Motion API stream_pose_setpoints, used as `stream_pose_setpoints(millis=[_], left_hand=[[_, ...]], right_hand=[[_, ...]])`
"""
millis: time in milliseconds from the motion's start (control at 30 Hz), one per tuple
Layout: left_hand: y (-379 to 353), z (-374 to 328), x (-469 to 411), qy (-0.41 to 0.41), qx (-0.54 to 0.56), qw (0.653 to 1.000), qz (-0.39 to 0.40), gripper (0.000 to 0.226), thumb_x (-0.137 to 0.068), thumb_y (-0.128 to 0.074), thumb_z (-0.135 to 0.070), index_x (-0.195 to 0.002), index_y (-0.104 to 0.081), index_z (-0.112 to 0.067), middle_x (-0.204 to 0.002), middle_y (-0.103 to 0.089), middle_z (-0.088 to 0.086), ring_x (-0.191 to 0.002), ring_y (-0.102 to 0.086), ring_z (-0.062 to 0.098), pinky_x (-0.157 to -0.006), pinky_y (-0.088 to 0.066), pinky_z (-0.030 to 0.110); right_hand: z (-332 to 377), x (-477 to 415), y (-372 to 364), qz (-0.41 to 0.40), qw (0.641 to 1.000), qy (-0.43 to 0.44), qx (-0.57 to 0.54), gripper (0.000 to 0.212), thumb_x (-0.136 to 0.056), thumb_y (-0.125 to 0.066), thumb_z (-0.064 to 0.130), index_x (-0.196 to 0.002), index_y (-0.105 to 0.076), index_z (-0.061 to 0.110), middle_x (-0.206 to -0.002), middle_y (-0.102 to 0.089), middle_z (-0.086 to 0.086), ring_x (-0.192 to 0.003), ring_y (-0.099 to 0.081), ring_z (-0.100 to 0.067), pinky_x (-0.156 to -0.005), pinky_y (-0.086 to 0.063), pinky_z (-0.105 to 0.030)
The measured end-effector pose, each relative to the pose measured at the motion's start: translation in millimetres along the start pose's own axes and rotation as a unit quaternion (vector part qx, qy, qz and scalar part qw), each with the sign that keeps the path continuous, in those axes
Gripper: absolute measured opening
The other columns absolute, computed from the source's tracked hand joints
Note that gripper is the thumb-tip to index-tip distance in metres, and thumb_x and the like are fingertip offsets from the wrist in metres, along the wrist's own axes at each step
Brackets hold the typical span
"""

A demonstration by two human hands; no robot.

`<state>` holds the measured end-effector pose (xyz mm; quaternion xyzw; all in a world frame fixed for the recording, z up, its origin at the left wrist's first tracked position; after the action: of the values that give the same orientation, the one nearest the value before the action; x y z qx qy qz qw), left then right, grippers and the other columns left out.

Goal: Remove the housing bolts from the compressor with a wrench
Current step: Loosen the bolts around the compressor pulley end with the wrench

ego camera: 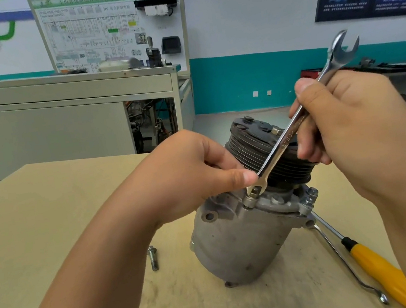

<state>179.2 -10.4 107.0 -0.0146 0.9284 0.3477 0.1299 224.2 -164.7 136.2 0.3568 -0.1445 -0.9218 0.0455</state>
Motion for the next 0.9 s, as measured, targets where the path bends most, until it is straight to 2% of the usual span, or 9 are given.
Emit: stream_pose_setpoints(millis=[133,267,367,433,567,733,867,900], left_hand=[[-1,0,-2,-0.023,0.032,0.999,0.018,0.01,-0.067,-0.075,-0.039,-0.064,-0.072,-0.03,-0.039,-0.045,-0.015,-0.039,-0.043,-0.001,-0.041,-0.03,0.004],[9,-4,-3,-0.072,0.066,0.995,-0.033,0.02,-0.057,-0.069,-0.052,-0.07,-0.073,-0.038,-0.046,-0.041,-0.015,-0.047,-0.036,0.002,-0.047,-0.03,0.011],[9,-6,-1,-0.079,0.062,0.994,-0.033,0.025,-0.057,-0.066,-0.056,-0.076,-0.074,-0.042,-0.05,-0.046,-0.015,-0.052,-0.041,0.004,-0.052,-0.037,0.019],[9,-4,-1,-0.069,0.052,0.996,-0.03,0.025,-0.056,-0.065,-0.056,-0.076,-0.074,-0.044,-0.054,-0.053,-0.015,-0.055,-0.046,0.003,-0.054,-0.042,0.018],[5,0,-2,-0.058,0.045,0.997,-0.014,0.027,-0.054,-0.063,-0.056,-0.076,-0.074,-0.044,-0.059,-0.06,-0.013,-0.059,-0.051,0.003,-0.056,-0.043,0.015],[5,3,-3,-0.044,0.031,0.998,-0.012,0.028,-0.054,-0.062,-0.058,-0.078,-0.072,-0.048,-0.078,-0.072,-0.01,-0.077,-0.065,0.009,-0.071,-0.053,0.024],[6,5,-4,-0.039,0.031,0.999,-0.009,0.004,-0.071,-0.073,-0.041,-0.075,-0.074,-0.042,-0.071,-0.07,-0.018,-0.07,-0.063,0.0,-0.06,-0.047,0.01],[6,5,-4,-0.039,0.031,0.999,-0.006,0.004,-0.074,-0.073,-0.038,-0.075,-0.075,-0.041,-0.071,-0.07,-0.019,-0.069,-0.063,-0.001,-0.059,-0.046,0.008]], right_hand=[[7,-5,-5,0.014,1.0,0.005,0.007,0.033,-0.096,-0.04,0.023,-0.066,-0.054,0.018,-0.044,-0.059,0.0,-0.036,-0.05,-0.008,-0.04,-0.037,-0.012],[17,-4,-16,0.034,0.999,0.027,0.007,0.029,-0.091,-0.037,0.018,-0.068,-0.054,0.02,-0.045,-0.059,-0.001,-0.038,-0.05,-0.007,-0.04,-0.038,-0.014],[16,-7,-10,0.016,0.999,0.017,0.032,0.032,-0.095,-0.037,0.017,-0.068,-0.053,0.02,-0.043,-0.058,0.002,-0.037,-0.049,-0.007,-0.041,-0.037,-0.015],[14,-10,0,-0.003,1.0,0.004,0.018,0.032,-0.095,-0.038,0.018,-0.067,-0.054,0.019,-0.041,-0.056,0.001,-0.034,-0.046,-0.007,-0.038,-0.037,-0.016],[8,-11,-4,0.039,0.999,-0.034,0.014,0.029,-0.091,-0.04,0.015,-0.067,-0.055,0.018,-0.039,-0.054,-0.002,-0.032,-0.043,-0.007,-0.036,-0.036,-0.016],[7,-12,-6,0.055,0.997,-0.037,0.028,0.031,-0.093,-0.039,0.018,-0.068,-0.056,0.018,-0.041,-0.055,-0.002,-0.033,-0.043,-0.007,-0.039,-0.038,-0.021],[11,-13,-9,0.069,0.997,-0.015,0.035,0.033,-0.096,-0.039,0.022,-0.068,-0.055,0.019,-0.042,-0.056,-0.002,-0.033,-0.043,-0.007,-0.037,-0.036,-0.017],[13,-13,-10,0.074,0.997,-0.009,0.036,0.034,-0.097,-0.039,0.022,-0.067,-0.055,0.019,-0.041,-0.055,-0.002,-0.034,-0.043,-0.007,-0.037,-0.036,-0.016]])
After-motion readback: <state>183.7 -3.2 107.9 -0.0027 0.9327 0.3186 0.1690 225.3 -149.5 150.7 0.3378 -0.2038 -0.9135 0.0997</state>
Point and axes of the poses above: each hand's wrist, its own x-axis away from the middle knuckle, its own y-axis out of the back of the hand, z = x × y, the point moved 7 cm from there along -x, towards the middle knuckle
